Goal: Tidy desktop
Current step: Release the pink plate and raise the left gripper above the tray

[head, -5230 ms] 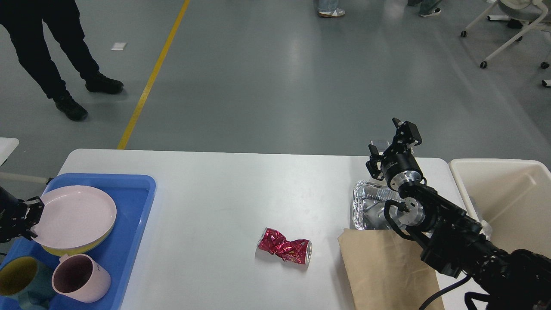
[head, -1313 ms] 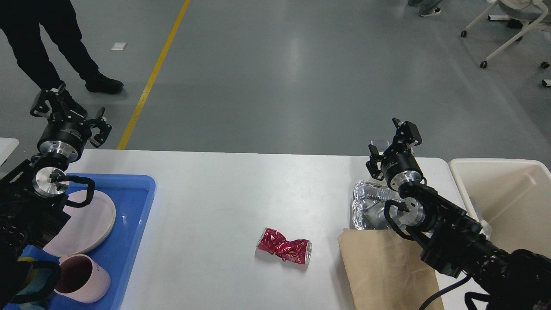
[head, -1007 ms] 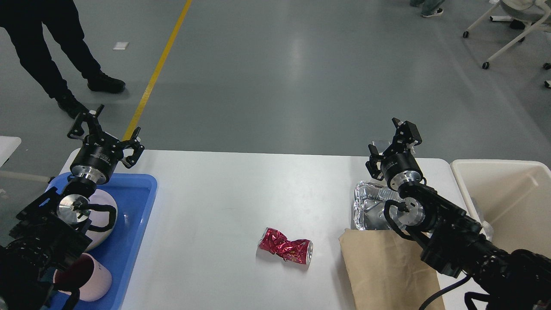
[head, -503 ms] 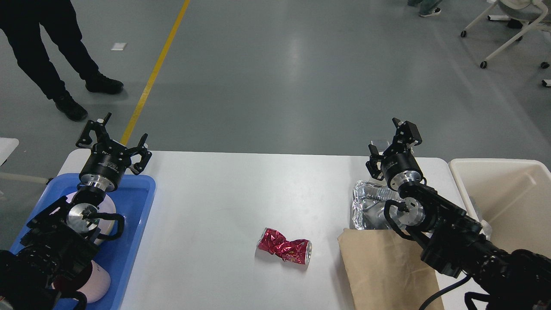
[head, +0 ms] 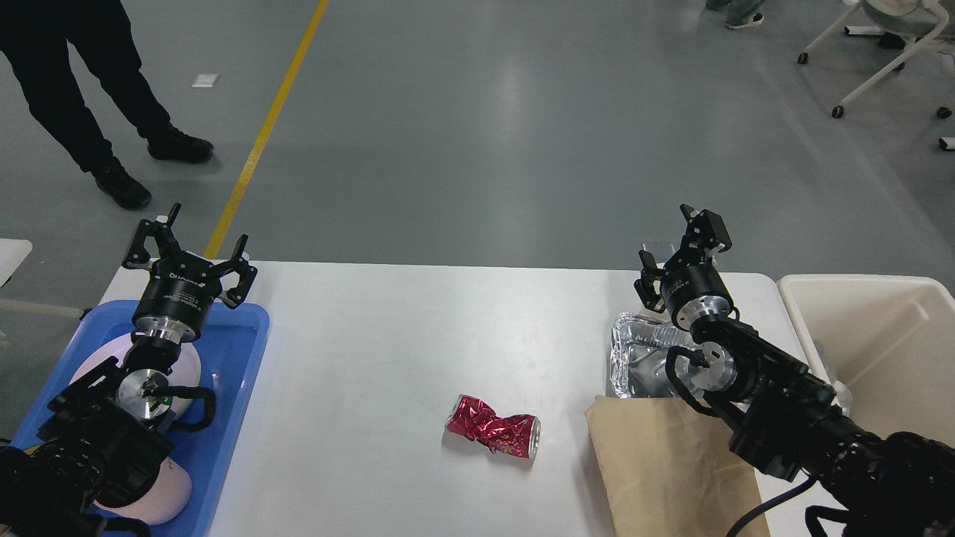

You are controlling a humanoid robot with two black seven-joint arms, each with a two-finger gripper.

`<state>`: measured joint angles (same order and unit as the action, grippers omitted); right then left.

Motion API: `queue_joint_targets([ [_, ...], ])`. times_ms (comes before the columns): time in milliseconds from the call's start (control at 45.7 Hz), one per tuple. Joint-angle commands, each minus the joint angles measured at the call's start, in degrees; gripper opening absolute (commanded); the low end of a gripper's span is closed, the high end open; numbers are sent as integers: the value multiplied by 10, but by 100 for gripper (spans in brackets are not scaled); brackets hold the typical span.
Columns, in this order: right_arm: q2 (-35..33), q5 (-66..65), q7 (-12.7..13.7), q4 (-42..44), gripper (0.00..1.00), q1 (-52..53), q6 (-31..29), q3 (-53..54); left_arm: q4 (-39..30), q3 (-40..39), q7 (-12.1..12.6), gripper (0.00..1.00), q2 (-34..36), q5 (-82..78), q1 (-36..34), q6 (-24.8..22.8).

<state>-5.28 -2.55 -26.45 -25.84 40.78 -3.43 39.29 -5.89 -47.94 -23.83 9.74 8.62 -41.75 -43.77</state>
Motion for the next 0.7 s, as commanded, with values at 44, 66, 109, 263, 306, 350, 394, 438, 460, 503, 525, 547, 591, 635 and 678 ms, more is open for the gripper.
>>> queue_joint_targets([
  [44,0,0,0,0,100,0,0,0,0,3,-26,96,-1,0,8,0],
  [66,0,0,0,0,100,0,0,0,0,2,-26,96,-1,0,7,0],
  [109,0,0,0,0,100,0,0,0,0,3,-26,96,-1,0,8,0],
  [263,0,0,0,0,100,0,0,0,0,2,-26,96,-1,0,8,0],
  [306,0,0,0,0,100,0,5,0,0,2,-26,96,-1,0,8,0],
  [350,2,0,0,0,100,0,5,0,0,2,-26,96,-1,0,8,0],
  [394,3,0,0,0,100,0,5,0,0,2,-26,96,-2,0,8,-1],
  [438,3,0,0,0,100,0,4,0,0,2,-26,96,-1,0,8,0],
  [460,3,0,0,0,100,0,4,0,0,2,-26,96,-1,0,8,0],
  [503,3,0,0,0,100,1,4,0,0,2,-26,96,-2,0,8,0],
  [525,3,0,0,0,100,0,4,0,0,3,-26,96,-1,0,8,0],
  [547,3,0,0,0,100,0,4,0,0,2,-26,96,-1,0,8,0],
  [591,3,0,0,0,100,0,4,0,0,2,-26,96,-2,0,8,0],
  [635,3,0,0,0,100,0,4,0,0,2,-26,96,-1,0,8,0],
  [678,3,0,0,0,100,0,4,0,0,2,-26,96,-2,0,8,0],
])
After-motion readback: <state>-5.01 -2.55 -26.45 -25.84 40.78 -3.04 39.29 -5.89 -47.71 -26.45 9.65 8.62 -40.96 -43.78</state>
